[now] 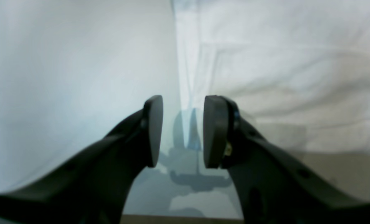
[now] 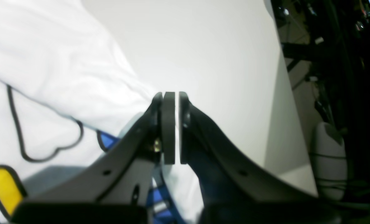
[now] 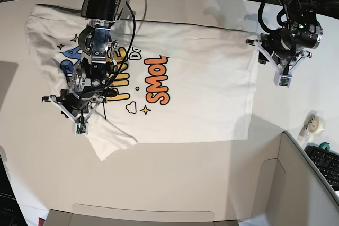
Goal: Layout the t-shirt on the table in an organized manner, then fold the t-shirt properly
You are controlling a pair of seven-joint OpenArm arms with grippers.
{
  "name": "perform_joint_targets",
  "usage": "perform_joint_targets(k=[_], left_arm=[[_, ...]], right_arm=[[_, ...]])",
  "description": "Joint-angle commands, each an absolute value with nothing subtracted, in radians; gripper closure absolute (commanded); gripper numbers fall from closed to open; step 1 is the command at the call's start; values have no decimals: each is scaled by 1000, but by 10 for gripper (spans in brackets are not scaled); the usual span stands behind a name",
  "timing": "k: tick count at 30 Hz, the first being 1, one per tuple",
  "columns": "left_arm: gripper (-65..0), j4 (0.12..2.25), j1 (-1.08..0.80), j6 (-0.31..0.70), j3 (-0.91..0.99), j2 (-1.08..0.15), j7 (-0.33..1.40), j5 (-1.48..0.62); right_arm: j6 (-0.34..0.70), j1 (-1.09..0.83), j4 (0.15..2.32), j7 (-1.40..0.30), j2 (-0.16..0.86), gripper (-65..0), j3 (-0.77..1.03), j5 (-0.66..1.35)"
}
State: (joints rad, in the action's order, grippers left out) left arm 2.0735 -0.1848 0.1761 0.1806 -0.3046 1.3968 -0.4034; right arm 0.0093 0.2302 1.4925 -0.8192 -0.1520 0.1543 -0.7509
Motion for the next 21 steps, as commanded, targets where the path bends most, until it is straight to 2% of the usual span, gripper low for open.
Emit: perform_joint_targets(k=[1,7,12,16,21], left_arm=[[-217,2089,-160,174,174,-300,1395,-406],[-219,2048,-42,174,67,-288,1396,-403],[-221,1891,39,174,33,-289,1388,-401],[-221,1787,56,174,31,-318,1330,-401],[-221,1753,45,174,31,-332,1305,-401]], right_arm=[[4,243,1523,-794,-157,-25,120,-759],[1,191,1518,-794,-157,-25,-111,-757],[-4,213,1422,-789,-157,-25,-278,-757],[-4,252,1369,-788,-157,-25,-332,-702],[-4,303,1339,-792,-157,-25,-343,-542]])
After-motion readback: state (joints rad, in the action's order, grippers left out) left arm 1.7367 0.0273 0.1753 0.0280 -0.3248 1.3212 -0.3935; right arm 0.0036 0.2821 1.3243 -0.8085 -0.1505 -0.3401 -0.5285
